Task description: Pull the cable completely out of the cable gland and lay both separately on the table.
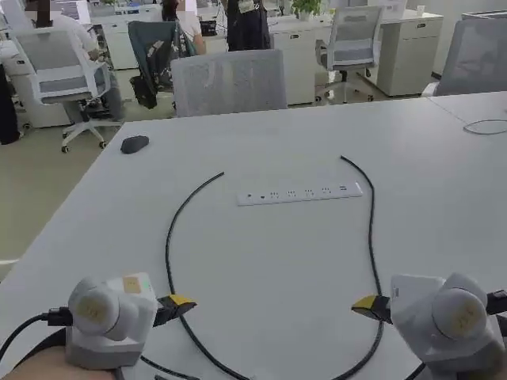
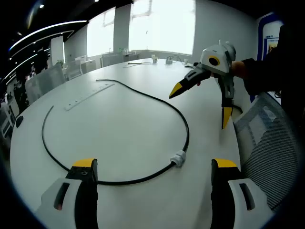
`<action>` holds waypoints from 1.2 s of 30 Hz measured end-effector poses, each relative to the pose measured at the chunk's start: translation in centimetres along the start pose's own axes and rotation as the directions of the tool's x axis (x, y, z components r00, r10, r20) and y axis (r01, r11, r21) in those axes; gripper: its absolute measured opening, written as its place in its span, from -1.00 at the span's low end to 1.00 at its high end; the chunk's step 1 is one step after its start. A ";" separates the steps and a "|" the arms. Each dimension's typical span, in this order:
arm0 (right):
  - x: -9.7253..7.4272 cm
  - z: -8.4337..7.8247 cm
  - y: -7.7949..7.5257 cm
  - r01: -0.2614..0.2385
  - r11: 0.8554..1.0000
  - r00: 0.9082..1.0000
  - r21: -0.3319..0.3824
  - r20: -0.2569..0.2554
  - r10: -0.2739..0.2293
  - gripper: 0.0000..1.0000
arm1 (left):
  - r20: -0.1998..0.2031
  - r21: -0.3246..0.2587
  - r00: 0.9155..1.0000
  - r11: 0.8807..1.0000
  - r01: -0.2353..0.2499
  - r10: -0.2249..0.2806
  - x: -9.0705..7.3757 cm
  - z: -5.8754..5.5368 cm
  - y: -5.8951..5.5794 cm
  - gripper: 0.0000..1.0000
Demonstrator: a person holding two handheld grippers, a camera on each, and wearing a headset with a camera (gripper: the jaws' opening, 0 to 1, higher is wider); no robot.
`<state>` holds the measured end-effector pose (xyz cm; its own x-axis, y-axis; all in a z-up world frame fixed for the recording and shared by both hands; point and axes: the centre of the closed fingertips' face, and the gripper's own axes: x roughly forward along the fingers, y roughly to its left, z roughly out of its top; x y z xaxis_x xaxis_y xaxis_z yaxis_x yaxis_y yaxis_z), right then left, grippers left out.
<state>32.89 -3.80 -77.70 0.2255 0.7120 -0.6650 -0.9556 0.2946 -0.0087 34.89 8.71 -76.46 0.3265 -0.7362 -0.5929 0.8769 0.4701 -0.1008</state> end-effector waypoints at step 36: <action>0.0 0.0 1.0 0.004 1.000 1.000 0.021 0.013 -0.004 0.99 | 0.007 0.026 1.000 1.000 -0.018 0.018 -0.3 0.1 -0.6 0.99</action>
<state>31.93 -3.51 -77.74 0.2319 0.7189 -0.6553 -0.9505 0.3108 0.0046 34.33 8.56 -76.14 0.3447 -0.7311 -0.5888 0.8796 0.4707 -0.0695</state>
